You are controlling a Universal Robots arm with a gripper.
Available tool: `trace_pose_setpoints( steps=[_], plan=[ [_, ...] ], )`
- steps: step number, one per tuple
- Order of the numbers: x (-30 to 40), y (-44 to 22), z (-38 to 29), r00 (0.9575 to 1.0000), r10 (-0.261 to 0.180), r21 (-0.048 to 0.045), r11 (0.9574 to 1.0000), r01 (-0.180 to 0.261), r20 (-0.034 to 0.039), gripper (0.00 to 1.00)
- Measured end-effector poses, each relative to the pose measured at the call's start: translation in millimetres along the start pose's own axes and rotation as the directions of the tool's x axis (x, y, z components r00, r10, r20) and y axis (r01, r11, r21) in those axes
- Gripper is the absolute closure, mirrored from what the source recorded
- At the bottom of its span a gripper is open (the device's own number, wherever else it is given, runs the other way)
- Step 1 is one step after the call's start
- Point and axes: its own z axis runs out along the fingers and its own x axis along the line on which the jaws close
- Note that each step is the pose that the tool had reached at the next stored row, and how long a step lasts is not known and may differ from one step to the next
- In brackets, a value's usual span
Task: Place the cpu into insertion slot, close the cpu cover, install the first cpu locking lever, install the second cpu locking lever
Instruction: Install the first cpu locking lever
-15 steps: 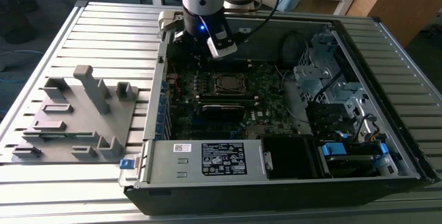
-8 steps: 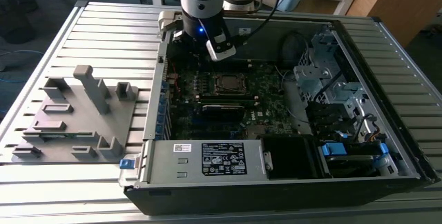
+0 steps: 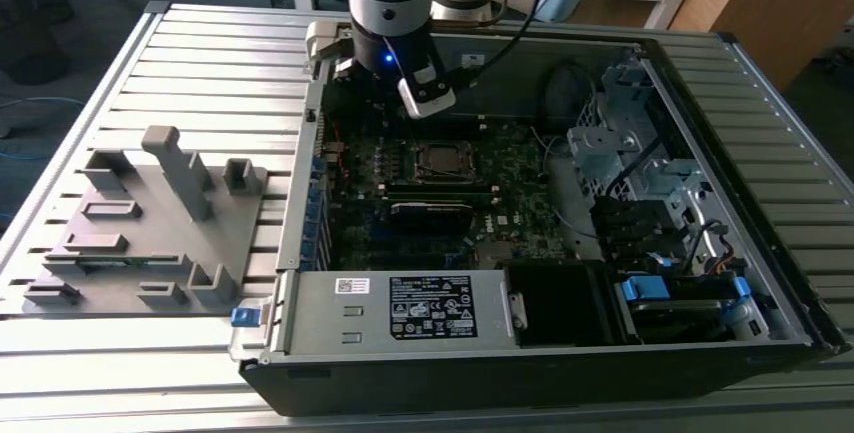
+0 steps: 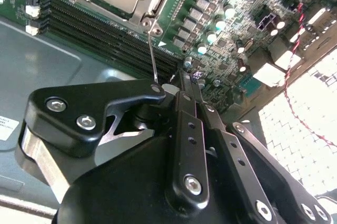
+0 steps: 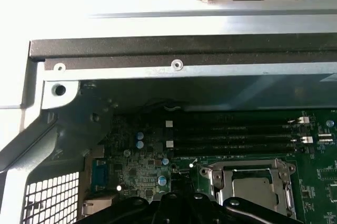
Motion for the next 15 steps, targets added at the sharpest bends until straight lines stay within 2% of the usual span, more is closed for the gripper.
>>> trace_pose_setpoints(
  steps=[2, 7, 15],
  plan=[
    [0.0, -0.1, 0.1, 1.0000, 0.000, -0.0132, 0.9999, 0.000, -0.0005, 0.89],
    [0.2, -0.8, 0.9, 1.0000, 0.000, -0.0160, 0.9999, 0.000, -0.0007, 0.89],
    [0.3, -2.6, 2.2, 1.0000, 0.001, -0.0487, 0.9988, -0.001, -0.0022, 0.89]
  ],
)
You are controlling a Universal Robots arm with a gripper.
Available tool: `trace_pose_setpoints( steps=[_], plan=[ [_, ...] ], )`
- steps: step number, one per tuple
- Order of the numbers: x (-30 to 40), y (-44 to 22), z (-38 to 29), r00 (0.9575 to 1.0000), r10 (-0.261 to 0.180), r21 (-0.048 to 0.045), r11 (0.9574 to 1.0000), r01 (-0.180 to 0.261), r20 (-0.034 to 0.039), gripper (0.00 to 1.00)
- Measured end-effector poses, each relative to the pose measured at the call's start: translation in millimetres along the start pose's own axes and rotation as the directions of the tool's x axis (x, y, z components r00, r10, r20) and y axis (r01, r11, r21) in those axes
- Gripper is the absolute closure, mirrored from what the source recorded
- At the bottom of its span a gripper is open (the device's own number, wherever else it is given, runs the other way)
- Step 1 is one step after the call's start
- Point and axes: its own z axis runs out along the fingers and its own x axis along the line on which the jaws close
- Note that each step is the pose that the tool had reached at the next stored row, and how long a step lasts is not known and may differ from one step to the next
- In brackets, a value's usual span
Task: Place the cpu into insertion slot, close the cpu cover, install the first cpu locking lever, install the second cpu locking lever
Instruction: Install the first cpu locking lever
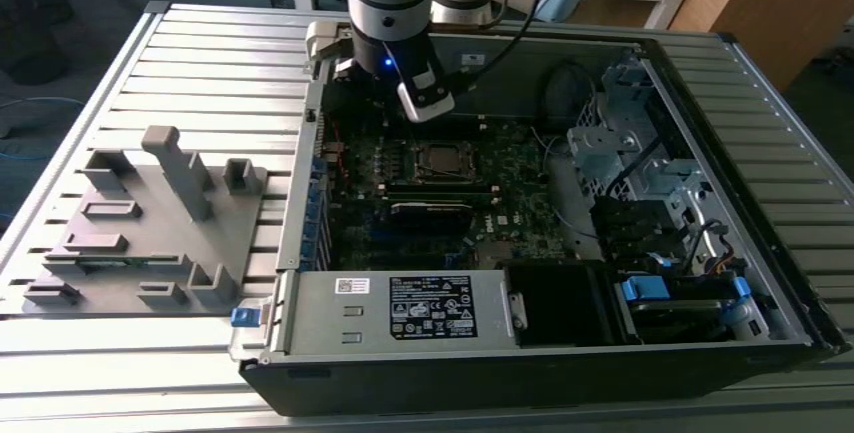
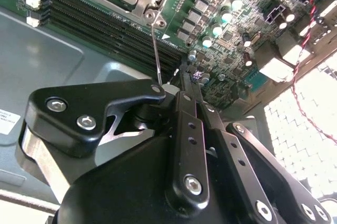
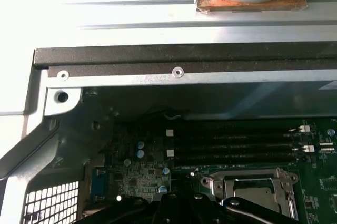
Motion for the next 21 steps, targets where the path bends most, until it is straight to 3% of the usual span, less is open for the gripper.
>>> trace_pose_setpoints(
  steps=[2, 4, 5, 11, 21],
  plan=[
    [0.0, -0.5, 0.0, 1.0000, 0.000, -0.0154, 0.9999, 0.000, -0.0006, 0.89],
    [0.0, -1.0, 0.0, 1.0000, 0.001, -0.0385, 0.9993, -0.001, -0.0024, 0.89],
    [0.0, -1.1, 0.0, 1.0000, 0.001, -0.0428, 0.9991, -0.001, -0.0026, 0.89],
    [-2.3, -1.0, 0.1, 1.0000, 0.001, -0.0429, 0.9991, -0.001, -0.0026, 0.89],
    [-24.3, 0.5, 1.1, 1.0000, 0.001, -0.0429, 0.9991, -0.001, -0.0026, 0.89]
  ],
)
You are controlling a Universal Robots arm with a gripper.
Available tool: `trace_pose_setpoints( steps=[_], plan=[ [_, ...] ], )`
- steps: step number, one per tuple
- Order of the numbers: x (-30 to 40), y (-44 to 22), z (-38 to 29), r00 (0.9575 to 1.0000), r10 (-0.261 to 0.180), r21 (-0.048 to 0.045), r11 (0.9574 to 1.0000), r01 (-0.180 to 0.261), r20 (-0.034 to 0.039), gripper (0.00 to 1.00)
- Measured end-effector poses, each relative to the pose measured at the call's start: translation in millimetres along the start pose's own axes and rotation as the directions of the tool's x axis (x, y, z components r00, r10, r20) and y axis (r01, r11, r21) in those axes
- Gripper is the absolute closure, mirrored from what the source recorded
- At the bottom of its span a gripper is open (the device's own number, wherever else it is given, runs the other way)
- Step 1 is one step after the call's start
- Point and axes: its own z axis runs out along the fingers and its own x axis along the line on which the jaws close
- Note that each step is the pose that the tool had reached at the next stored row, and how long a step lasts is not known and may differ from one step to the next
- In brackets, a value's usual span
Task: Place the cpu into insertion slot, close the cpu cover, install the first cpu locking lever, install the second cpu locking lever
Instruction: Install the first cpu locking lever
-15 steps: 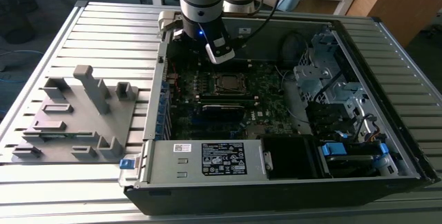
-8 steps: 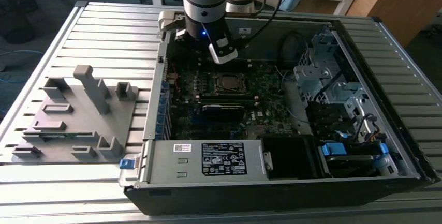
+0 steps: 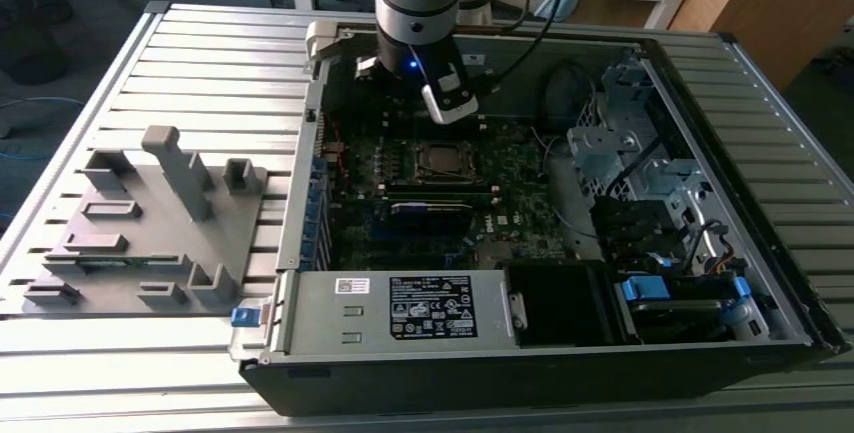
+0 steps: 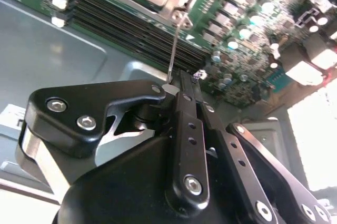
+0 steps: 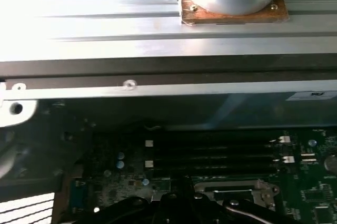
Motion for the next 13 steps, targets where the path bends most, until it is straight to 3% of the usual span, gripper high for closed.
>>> trace_pose_setpoints(
  steps=[7, 13],
  plan=[
    [-15.7, 0.9, 0.6, 1.0000, 0.000, 0.0001, 1.0000, 0.000, 0.0000, 0.89],
    [-23.1, 1.2, 0.9, 1.0000, 0.000, 0.0000, 1.0000, 0.000, 0.0000, 0.89]
  ],
)
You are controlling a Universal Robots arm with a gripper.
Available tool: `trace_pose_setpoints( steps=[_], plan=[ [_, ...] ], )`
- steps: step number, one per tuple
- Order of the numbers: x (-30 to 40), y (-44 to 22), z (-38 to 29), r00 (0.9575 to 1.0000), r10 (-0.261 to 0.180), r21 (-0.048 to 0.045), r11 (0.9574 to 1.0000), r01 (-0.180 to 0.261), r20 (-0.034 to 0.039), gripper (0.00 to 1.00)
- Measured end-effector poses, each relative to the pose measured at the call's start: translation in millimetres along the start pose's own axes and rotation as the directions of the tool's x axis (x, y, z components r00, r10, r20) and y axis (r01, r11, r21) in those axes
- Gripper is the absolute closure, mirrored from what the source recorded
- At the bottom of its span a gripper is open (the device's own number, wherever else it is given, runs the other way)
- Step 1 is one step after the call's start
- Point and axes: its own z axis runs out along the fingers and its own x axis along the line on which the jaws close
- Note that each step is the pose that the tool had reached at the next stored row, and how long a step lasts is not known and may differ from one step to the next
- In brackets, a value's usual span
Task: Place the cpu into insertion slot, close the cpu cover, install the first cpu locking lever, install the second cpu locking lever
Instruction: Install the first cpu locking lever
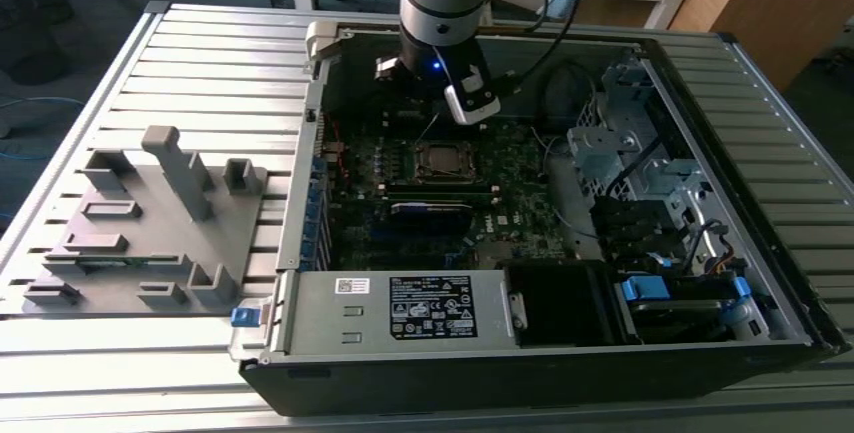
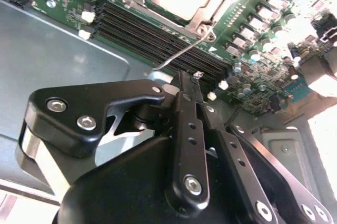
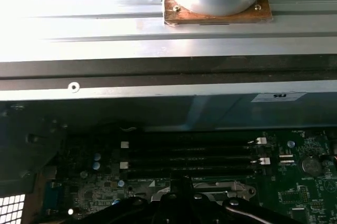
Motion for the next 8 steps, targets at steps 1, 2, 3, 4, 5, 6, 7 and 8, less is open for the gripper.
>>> trace_pose_setpoints(
  steps=[1, 2, 3, 4, 5, 6, 7, 8],
  plan=[
    [-0.3, 0.0, 0.0, 1.0000, 0.000, 0.0000, 1.0000, 0.000, 0.0000, 0.89],
    [-0.3, 0.0, 0.0, 1.0000, 0.000, 0.0000, 1.0000, 0.000, 0.0001, 0.89],
    [-0.3, 0.0, 0.0, 1.0000, 0.000, -0.0001, 1.0000, 0.000, 0.0001, 0.89],
    [-0.3, 0.1, 0.0, 1.0000, 0.000, 0.0001, 1.0000, 0.000, 0.0000, 0.89],
    [-0.4, 0.1, 0.0, 1.0000, 0.000, 0.0000, 1.0000, 0.000, 0.0001, 0.89],
    [-0.4, 0.1, 0.0, 1.0000, 0.000, 0.0000, 1.0000, 0.000, 0.0000, 0.89],
    [-0.4, 0.1, 0.1, 1.0000, 0.000, 0.0000, 1.0000, 0.000, 0.0001, 0.89],
    [-0.5, 0.0, 0.3, 1.0000, 0.000, 0.0001, 1.0000, 0.000, 0.0001, 0.89]
  ],
)
